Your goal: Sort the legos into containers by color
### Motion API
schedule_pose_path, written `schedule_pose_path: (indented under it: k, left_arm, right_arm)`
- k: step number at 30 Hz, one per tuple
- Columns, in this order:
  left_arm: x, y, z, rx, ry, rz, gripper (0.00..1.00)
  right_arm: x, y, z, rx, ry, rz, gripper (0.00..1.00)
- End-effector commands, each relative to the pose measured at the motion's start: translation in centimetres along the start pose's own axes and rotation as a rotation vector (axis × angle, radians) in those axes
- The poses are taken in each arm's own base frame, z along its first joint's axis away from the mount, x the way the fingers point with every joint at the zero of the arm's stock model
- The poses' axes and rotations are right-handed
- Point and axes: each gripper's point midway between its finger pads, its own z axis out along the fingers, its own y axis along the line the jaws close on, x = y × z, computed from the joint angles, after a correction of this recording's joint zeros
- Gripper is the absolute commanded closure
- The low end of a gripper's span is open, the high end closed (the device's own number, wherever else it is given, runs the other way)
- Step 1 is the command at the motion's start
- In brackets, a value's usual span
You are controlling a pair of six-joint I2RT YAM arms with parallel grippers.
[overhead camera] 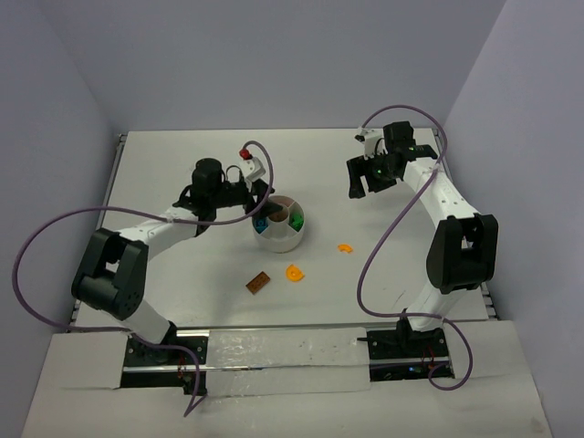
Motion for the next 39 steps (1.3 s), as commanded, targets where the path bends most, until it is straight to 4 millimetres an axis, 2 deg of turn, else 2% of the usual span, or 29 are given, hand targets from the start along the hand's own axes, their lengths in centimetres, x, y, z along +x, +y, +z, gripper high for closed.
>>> schedule_pose_path:
  k: [1,3,4,6,8,9,11,14,15,18,22,26,30,39]
  left_arm:
    - [-3.4,-1.5,-3.2,-0.053,-0.002,0.172,0.29]
    - [-2.9,-2.6,-5.3,-0.070,0.061,0.199,0.29]
    - [-2.7,-2.6,-5.4,-0.069,0.069,0.227,0.29]
    - [-0.8,-4.6,-8.1,-0.067,0.174,0.214,0.29]
    - [1.0,-5.9,-9.9,-0.061,0.252,0.221,0.30]
    - [0.8,-6.1,-10.1,-0.059,0.251,0.248,0.30]
    - [3.7,-7.4,-11.6,-0.050,0.374,0.226,0.29]
    - [6.5,-8.5,-12.4,-0.043,0.503,0.173,0.26]
    - [6.9,-8.5,-12.6,-0.050,0.526,0.154,0.26]
    - [9.6,-9.6,-11.7,-0.044,0.665,0.076,0.29]
    - [12.3,-11.2,-10.7,-0.026,0.818,0.072,0.28]
    - [13.7,-11.3,-9.4,-0.061,0.880,0.080,0.25]
    - [14.3,-10.9,-8.1,-0.104,0.910,0.066,0.24]
    - [16.4,-12.2,-5.6,-0.115,0.969,0.046,0.21]
  right_arm:
    - [-1.0,-0.3,-1.6,0.030,-0.041,-0.021,0.18]
    - [-0.6,-0.3,-1.9,0.037,-0.041,-0.027,0.18]
    - [-0.7,-0.2,-2.2,0.040,-0.049,-0.032,0.18]
    - [0.1,-0.1,-2.3,0.047,-0.039,-0.034,0.18]
    - [0.7,-0.1,-2.6,0.054,-0.035,-0.039,0.18]
    - [0.9,0.0,-2.7,0.055,-0.034,-0.042,0.18]
    - [1.3,-0.1,-3.1,0.072,-0.035,-0.050,0.18]
    - [2.3,-0.4,-3.2,0.097,-0.020,-0.062,0.18]
    - [2.4,-0.6,-3.3,0.105,-0.018,-0.065,0.18]
    - [3.3,-1.1,-3.9,0.135,-0.008,-0.073,0.18]
    - [4.0,-2.0,-4.4,0.171,0.004,-0.075,0.18]
    - [4.3,-2.3,-4.8,0.179,0.011,-0.078,0.18]
    - [4.5,-2.4,-5.0,0.183,0.010,-0.071,0.18]
    - [5.5,-2.0,-5.5,0.181,0.010,-0.062,0.18]
